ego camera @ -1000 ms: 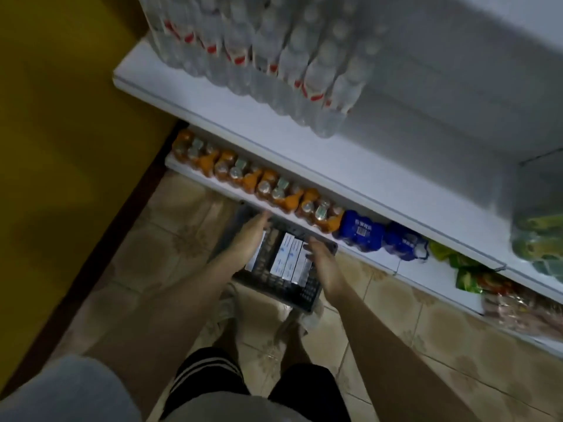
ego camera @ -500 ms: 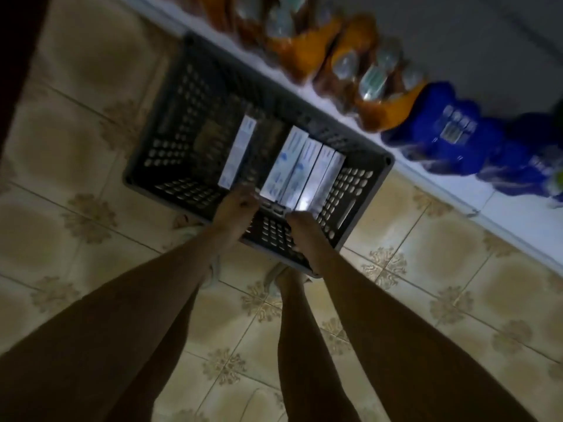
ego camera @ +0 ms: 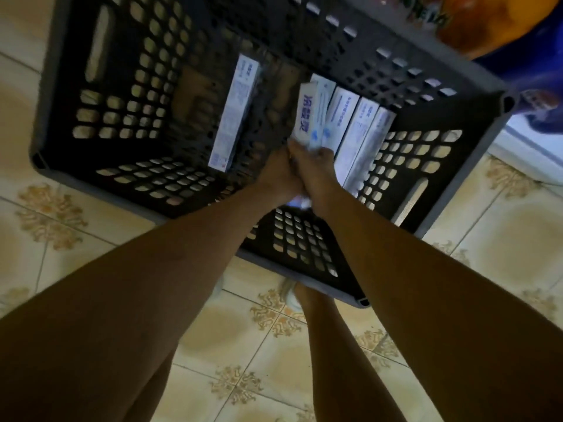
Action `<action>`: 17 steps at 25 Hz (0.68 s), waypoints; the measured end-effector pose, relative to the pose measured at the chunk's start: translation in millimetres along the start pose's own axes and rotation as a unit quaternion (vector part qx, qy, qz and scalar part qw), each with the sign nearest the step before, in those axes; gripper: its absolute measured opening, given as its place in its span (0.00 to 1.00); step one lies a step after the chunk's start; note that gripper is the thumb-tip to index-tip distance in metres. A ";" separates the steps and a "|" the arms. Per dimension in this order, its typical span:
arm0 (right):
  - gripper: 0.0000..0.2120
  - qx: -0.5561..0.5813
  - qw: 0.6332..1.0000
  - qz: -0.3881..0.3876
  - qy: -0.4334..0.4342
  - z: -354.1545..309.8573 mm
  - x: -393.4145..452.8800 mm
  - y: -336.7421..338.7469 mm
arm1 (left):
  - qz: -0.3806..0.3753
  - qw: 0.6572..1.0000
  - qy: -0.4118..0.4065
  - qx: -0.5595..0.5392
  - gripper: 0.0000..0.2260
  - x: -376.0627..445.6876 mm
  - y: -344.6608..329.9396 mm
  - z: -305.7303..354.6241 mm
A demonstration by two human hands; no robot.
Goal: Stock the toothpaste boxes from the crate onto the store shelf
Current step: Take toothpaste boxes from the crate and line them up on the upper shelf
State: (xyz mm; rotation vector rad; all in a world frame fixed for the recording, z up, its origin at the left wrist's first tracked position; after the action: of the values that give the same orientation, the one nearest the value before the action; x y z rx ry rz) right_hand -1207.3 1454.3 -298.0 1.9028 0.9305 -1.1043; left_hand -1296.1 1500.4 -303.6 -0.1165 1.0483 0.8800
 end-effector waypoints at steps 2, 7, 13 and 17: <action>0.22 -0.004 1.000 0.010 0.004 3.3 -12.0 15.6 | -0.124 0.990 0.041 -0.060 0.23 -30.4 -8.8 1.5; 0.22 -0.061 0.992 -0.105 -0.039 18.9 -32.3 16.5 | 0.065 0.996 0.058 -0.021 0.10 -20.5 80.7 -20.0; 0.20 0.006 0.983 -0.168 -0.078 30.3 -20.4 -2.5 | 0.172 0.974 0.100 0.110 0.41 39.3 125.6 -65.4; 0.21 0.029 0.980 -0.180 -0.081 42.3 -1.7 -15.4 | 0.178 0.963 0.089 0.179 0.39 58.7 103.9 -66.1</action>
State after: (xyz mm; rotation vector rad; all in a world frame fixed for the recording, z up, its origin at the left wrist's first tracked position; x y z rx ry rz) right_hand -1236.8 1424.8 -315.3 1.6963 1.1899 -1.4891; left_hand -1401.5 1571.8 -352.7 0.3118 1.4093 0.9990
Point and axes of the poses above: each hand's wrist, its own x-axis towards the middle knuckle, its own y-axis out of the back of the hand, z = x × y, the point moved 10 cm from there along x, towards the middle knuckle, and after that the axes turned 6 degrees about z, right-handed, at the moved point
